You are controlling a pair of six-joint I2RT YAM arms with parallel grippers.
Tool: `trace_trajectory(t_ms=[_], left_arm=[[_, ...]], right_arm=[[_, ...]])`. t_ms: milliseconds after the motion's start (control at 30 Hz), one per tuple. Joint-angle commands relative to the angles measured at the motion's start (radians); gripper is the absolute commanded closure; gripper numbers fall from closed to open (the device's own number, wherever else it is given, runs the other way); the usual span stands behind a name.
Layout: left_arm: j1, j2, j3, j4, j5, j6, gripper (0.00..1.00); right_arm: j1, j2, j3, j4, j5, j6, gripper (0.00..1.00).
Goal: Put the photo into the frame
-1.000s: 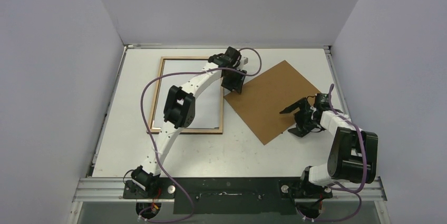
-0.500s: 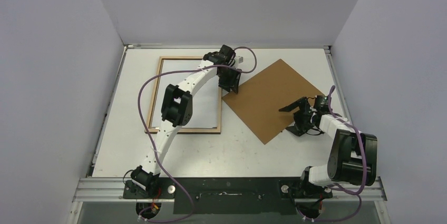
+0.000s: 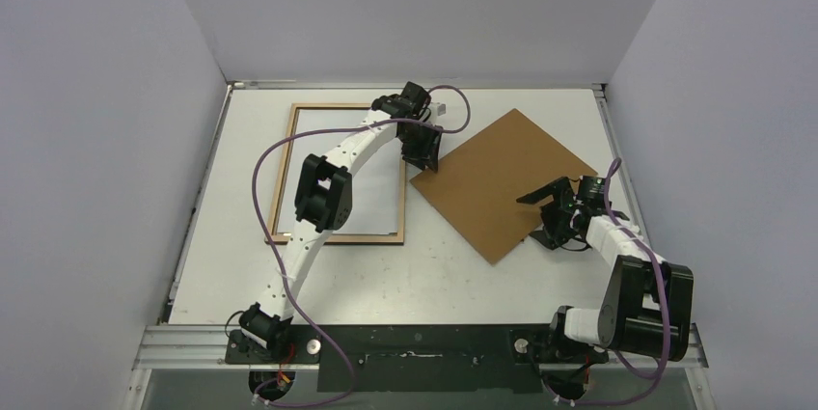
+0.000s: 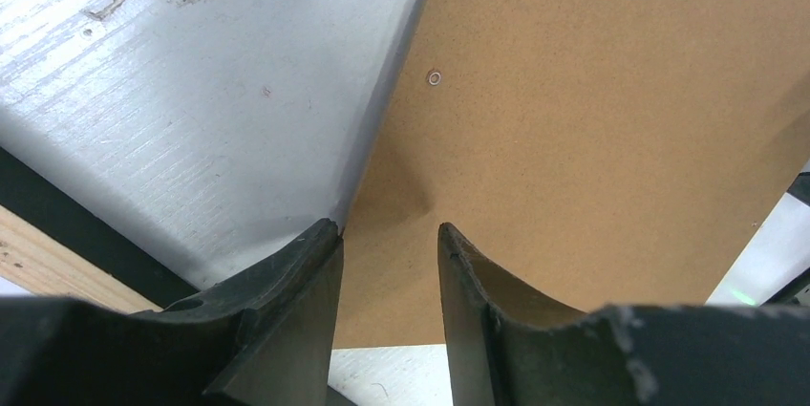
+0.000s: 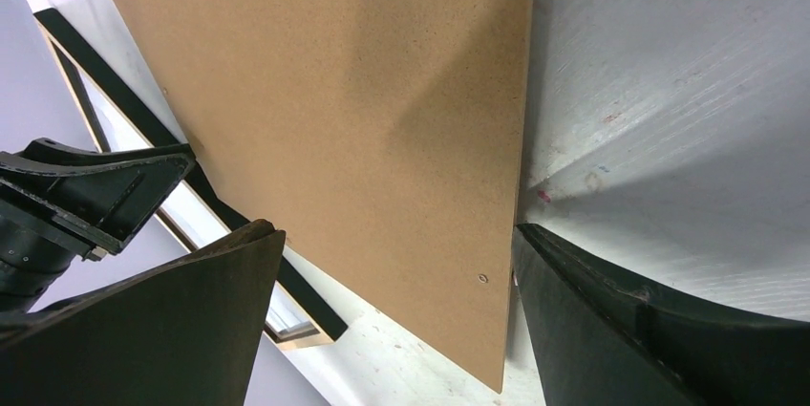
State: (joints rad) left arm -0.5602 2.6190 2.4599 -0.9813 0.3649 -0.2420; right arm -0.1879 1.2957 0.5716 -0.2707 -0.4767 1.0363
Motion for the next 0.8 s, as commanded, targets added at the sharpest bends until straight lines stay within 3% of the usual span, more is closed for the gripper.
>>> trace_trajectory(t_ms=[0,433,767], left_arm=[[-0.044,-0.111,0.023,-0.007,0.126,-0.038,0.62],[-0.018,-0.200,-0.064,-0.002,0.074,-0.030,0.65],[0.057,-0.349,-0.321,0.081,0.005,-0.013,0.66]], right_arm=[[0.025,-0.043,0.014,0.072,-0.069,0.053,0.08],[0.109,-0.019,-0.005,0.152,-0.053,0.104,0.08],[0.263,0.091,0.039,0.260,0.021,0.147,0.09]])
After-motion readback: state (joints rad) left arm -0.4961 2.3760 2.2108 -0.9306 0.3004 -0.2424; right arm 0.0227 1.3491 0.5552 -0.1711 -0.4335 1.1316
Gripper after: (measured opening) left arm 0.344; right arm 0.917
